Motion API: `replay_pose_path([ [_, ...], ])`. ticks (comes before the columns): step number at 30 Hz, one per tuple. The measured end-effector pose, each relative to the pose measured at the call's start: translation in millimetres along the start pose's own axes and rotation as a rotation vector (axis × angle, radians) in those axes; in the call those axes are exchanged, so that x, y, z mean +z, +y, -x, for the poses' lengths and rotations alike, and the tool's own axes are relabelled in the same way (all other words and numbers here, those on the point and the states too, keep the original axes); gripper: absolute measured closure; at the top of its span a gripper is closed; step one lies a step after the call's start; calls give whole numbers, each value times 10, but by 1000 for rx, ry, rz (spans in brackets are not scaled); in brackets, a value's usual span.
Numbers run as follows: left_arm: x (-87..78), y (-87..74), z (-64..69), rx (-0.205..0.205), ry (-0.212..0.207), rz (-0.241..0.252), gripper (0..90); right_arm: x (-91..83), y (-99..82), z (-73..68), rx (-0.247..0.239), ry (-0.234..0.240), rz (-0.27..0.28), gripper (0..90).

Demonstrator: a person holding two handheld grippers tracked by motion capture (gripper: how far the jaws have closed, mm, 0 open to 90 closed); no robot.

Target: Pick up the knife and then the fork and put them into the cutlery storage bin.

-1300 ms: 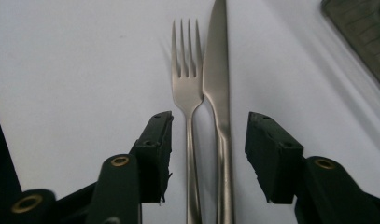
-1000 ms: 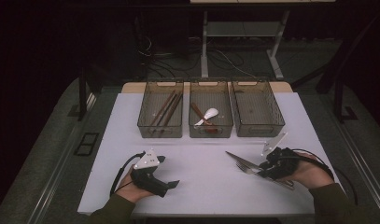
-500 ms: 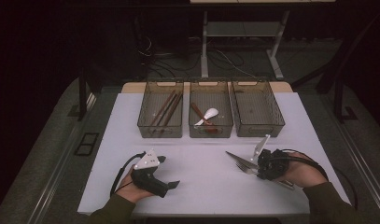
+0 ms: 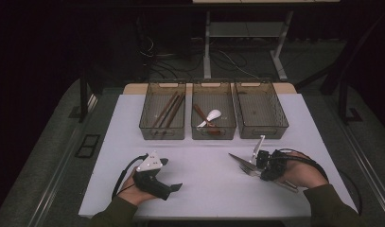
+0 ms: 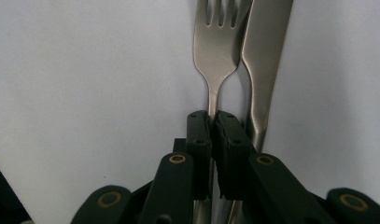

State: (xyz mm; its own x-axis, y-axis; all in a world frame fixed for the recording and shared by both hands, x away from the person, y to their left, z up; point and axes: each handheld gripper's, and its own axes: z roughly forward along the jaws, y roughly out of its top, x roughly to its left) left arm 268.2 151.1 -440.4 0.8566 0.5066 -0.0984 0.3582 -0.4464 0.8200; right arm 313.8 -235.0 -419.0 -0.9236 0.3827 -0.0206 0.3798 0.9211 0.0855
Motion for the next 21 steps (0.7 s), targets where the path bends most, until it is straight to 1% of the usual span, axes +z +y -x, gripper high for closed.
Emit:
replay_pose_path([
  [4, -6, 1, 2, 1, -1, 4, 0, -2, -3, -8, 3, -7, 2, 852],
  [6, -9, 2, -1, 3, -1, 4, 0, -4, -20, -6, -2, -4, 16, 853],
  [9, -10, 2, -1, 3, -2, 5, 0, -10, -54, 17, 7, 13, 46, 854],
  [11, -11, 2, -2, 2, -3, 6, 0, -26, -68, 20, 12, 37, 78, 853],
  [13, -15, 2, -2, -1, -1, 8, 0, -56, -81, 33, 12, 71, 129, 854],
  [16, -18, 3, -1, 0, -1, 8, 0, -105, -89, 31, 18, 76, 169, 854],
  [19, -17, 4, 4, -1, -1, 9, 0, -130, -106, 47, 26, 70, 209, 854],
  [21, -20, 4, 3, -1, -1, 9, 0, -150, -132, 76, 51, 72, 257, 853],
])
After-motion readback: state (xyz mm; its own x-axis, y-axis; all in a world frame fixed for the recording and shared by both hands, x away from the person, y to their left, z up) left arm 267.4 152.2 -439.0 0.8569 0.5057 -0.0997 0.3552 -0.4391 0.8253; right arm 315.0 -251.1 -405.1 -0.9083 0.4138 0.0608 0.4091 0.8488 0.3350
